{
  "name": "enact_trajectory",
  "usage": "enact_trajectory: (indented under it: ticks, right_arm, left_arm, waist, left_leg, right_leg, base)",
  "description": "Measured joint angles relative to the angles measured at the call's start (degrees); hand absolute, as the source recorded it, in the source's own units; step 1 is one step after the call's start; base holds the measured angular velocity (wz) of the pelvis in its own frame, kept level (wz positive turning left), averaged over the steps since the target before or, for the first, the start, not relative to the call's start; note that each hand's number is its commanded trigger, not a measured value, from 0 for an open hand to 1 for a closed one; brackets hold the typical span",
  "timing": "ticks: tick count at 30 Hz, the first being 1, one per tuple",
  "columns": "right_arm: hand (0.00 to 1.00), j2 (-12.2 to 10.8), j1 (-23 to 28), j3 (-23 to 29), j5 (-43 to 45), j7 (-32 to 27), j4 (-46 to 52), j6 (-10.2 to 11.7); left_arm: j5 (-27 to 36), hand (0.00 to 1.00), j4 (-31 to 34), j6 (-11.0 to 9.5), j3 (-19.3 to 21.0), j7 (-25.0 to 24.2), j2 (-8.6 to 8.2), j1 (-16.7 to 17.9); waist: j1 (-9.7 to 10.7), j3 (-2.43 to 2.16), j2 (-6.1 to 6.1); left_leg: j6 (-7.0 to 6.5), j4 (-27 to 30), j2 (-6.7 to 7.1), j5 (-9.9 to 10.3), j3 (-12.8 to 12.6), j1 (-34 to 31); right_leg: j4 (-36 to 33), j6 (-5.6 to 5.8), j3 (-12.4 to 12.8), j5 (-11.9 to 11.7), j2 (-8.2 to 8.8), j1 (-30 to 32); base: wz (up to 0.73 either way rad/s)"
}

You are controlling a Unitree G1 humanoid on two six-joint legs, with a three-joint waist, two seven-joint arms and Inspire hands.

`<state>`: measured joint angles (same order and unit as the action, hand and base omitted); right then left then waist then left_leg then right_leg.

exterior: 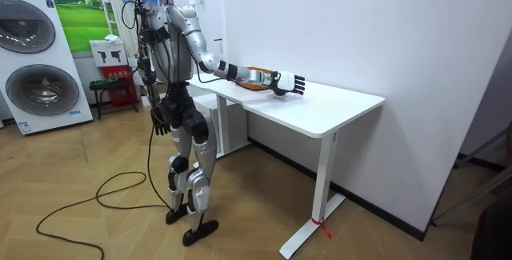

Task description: Pick and place apple

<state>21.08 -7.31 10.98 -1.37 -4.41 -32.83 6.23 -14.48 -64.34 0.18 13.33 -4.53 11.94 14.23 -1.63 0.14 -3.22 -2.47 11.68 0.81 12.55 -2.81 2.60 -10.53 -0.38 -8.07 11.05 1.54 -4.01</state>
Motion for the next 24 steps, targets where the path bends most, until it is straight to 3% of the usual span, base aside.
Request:
enact_trajectory:
  ticks: [5,11,19,20,21,22,24]
  right_arm:
    - [0.00,0.1,-0.7,-0.5,2.2,2.9,-0.2,-0.2]
    - [0.00,0.1,-0.8,-1.4,4.8,7.7,-0.2,-2.7]
    - [0.00,0.4,-1.3,-3.6,10.1,10.4,-0.6,-2.8]
    - [0.12,0.4,-1.4,-3.6,10.1,10.5,-0.8,-2.7]
    - [0.12,0.5,-1.8,-3.6,10.2,10.5,-1.9,-2.6]
    - [1.00,0.5,-2.1,-3.7,10.3,10.5,-2.9,-2.3]
    - [1.00,0.5,-2.9,-4.2,10.3,10.0,-5.1,-1.7]
  left_arm:
    - [-0.3,0.00,0.2,0.3,0.0,-0.7,0.10,-0.1]
    - [-1.1,0.00,0.2,1.8,0.0,-2.1,0.10,-0.7]
    - [-1.4,0.00,0.3,2.4,-0.2,-2.8,0.39,-1.0]
    - [-1.4,0.00,0.3,2.4,-0.3,-2.8,0.42,-1.1]
    - [-1.3,0.00,0.2,2.4,-0.3,-2.8,0.49,-1.1]
    - [-1.2,0.00,0.2,2.4,-0.6,-2.8,0.61,-1.2]
    - [-1.2,0.00,0.0,2.4,-1.1,-2.8,0.80,-1.3]
  waist:
    - [-0.5,0.01,0.05]
    - [-2.0,0.07,0.20]
    - [-2.3,-0.06,0.02]
    - [-2.2,-0.06,-0.02]
    - [-2.2,-0.09,-0.10]
    - [-2.3,-0.10,-0.21]
    - [-2.2,-0.01,-0.32]
  left_leg:
    - [0.03,0.0,-0.05,0.0,0.0,0.0]
    - [0.03,0.1,-0.04,0.0,-0.1,-0.1]
    - [0.03,0.1,-0.04,0.0,-0.1,-0.1]
    - [0.03,0.2,-0.04,0.0,-0.1,-0.1]
    - [0.03,0.2,-0.04,0.0,0.0,0.0]
    - [0.03,0.2,-0.04,0.0,0.0,0.0]
    - [0.03,0.5,-0.04,0.0,0.1,0.1]
  right_leg:
    - [0.0,0.00,0.0,0.0,0.11,-0.1]
    - [0.0,0.00,0.0,0.0,0.16,0.1]
    - [-0.1,0.00,0.0,0.0,0.14,0.1]
    - [-0.1,0.00,0.0,0.0,0.13,0.0]
    - [-0.1,0.00,0.0,0.0,0.12,-0.1]
    - [-0.1,0.00,0.0,0.0,0.02,-0.2]
    - [-0.1,0.00,0.0,0.0,0.00,-0.4]
  base:
    - [0.00]
    - [-0.01]
    - [0.00]
    - [0.00]
    - [0.00]
    - [0.00]
    - [0.02]
